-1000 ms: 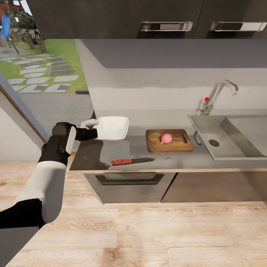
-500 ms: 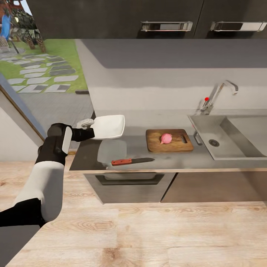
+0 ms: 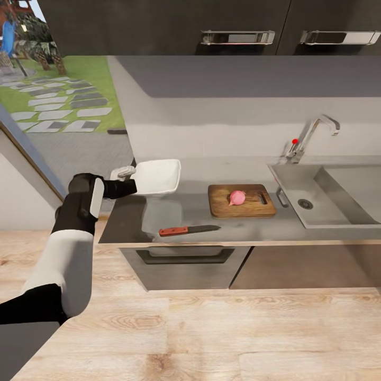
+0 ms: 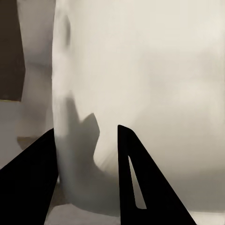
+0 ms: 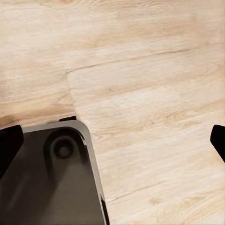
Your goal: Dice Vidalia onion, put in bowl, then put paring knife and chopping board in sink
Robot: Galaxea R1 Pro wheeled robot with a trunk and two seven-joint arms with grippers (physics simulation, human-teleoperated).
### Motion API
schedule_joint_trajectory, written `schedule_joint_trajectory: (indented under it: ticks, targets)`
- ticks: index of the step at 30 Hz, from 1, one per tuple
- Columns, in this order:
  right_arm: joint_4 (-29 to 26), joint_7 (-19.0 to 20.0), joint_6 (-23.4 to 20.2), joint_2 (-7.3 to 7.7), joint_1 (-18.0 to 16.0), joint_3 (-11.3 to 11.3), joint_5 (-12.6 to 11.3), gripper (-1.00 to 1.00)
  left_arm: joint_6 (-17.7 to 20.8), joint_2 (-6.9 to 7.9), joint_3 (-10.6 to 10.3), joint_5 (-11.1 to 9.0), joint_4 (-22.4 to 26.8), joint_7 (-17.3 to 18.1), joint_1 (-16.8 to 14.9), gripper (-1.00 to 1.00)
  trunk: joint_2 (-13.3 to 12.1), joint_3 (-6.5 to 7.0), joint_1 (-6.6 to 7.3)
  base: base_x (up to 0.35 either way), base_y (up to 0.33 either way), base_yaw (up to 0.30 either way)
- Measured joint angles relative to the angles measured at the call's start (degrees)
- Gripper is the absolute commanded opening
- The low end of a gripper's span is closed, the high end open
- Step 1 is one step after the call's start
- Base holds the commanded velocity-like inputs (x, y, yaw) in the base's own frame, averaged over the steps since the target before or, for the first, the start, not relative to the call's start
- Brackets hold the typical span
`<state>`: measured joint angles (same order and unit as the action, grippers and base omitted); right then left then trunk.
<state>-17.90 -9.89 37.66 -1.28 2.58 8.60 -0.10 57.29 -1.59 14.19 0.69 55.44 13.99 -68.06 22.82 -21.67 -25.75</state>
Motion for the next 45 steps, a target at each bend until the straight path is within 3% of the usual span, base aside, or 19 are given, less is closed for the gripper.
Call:
schedule_joint_trajectory:
  ticks: [3,10,16,27,45]
  targets:
    - [0.0,0.0,0.0,0.00,0.0,0.0,0.0,1.00,0.0,-0.47,-0.2,0.2,1.3,0.0,0.0,-1.00,0.0,0.00,0.00,0.000,0.000,0.000]
    - [0.1,0.0,0.0,0.03,0.0,0.0,0.0,1.00,0.0,-0.71,-2.9,0.3,2.2,-0.1,0.0,-1.00,0.0,0.00,0.00,0.000,0.000,0.000]
    - [0.1,0.0,0.0,0.01,0.0,0.0,0.0,1.00,-0.2,-0.66,-3.1,0.4,-0.6,-0.2,0.0,-1.00,0.0,0.00,0.00,0.000,0.000,0.000]
    - [0.1,0.0,0.0,0.00,0.0,0.0,0.0,1.00,-0.2,-0.45,-3.0,3.3,-2.4,-0.5,0.0,-1.00,0.0,0.00,0.00,0.000,0.000,0.000]
    - [0.1,0.0,0.0,0.02,0.0,0.0,0.0,1.00,-0.2,-0.42,-3.0,3.4,-2.7,-0.5,0.0,-1.00,0.0,0.00,0.00,0.000,0.000,0.000]
